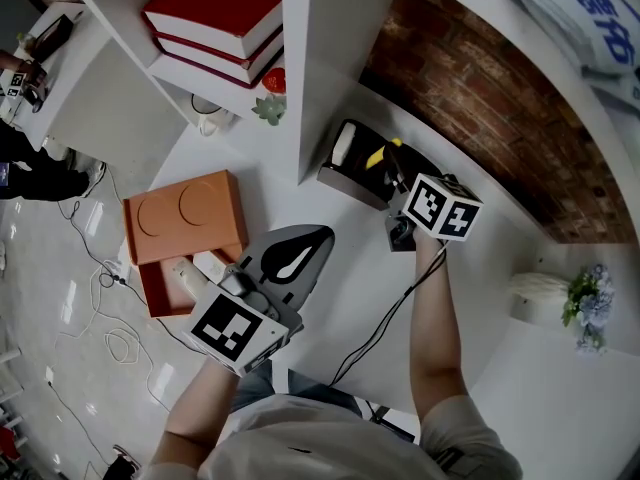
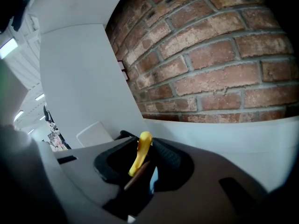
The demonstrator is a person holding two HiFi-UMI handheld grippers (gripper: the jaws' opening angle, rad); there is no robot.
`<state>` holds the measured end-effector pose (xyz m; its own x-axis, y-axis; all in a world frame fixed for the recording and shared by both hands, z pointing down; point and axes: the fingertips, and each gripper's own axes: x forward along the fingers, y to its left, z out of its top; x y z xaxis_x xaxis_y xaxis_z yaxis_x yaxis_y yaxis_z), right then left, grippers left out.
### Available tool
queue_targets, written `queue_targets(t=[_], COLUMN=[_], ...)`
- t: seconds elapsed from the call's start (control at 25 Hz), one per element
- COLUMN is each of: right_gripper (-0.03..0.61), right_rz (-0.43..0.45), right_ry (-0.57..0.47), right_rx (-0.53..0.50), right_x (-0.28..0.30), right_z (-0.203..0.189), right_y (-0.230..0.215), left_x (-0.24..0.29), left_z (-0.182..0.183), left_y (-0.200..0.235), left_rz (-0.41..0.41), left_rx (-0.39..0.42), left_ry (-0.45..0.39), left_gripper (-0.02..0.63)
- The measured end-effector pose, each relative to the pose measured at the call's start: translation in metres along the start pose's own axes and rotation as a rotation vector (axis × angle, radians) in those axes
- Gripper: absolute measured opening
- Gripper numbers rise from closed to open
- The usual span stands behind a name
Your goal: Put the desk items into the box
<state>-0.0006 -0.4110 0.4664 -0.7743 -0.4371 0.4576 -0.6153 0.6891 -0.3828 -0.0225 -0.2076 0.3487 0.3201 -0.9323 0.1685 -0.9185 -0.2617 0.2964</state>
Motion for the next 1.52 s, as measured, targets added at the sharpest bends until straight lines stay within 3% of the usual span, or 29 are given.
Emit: queue_targets(t=[0.28, 0.6, 1.16, 1.52], right_gripper=[0.089, 0.077, 0.075, 0.075], right_rz=[0.037, 0.016, 0.022, 0.067], right_ry=[-0.025, -0.068, -0.212, -0.259], right_rx=[0.036, -0.149, -0.296, -0.34], right_x=[0.001, -0.017, -0.089, -0.129], right_z=[0.003, 0.023, 0.067, 0.07], right_y=[0.01, 0.042, 0.097, 0.138], left_x=[-0.005, -0.013, -0.041, -0.073], left_z=[0.0, 0.004, 0.016, 0.02], left_y=[-0.001, -0.006, -0.021, -0.031], left_rz=[0.007, 0.01, 0.018, 0.036], left_rx=[0.006, 0.012, 0.042, 0.055], left_ry=[0.0, -0.02, -0.068, -0.116], left_gripper=[0.013, 0.012, 0.012, 0.012])
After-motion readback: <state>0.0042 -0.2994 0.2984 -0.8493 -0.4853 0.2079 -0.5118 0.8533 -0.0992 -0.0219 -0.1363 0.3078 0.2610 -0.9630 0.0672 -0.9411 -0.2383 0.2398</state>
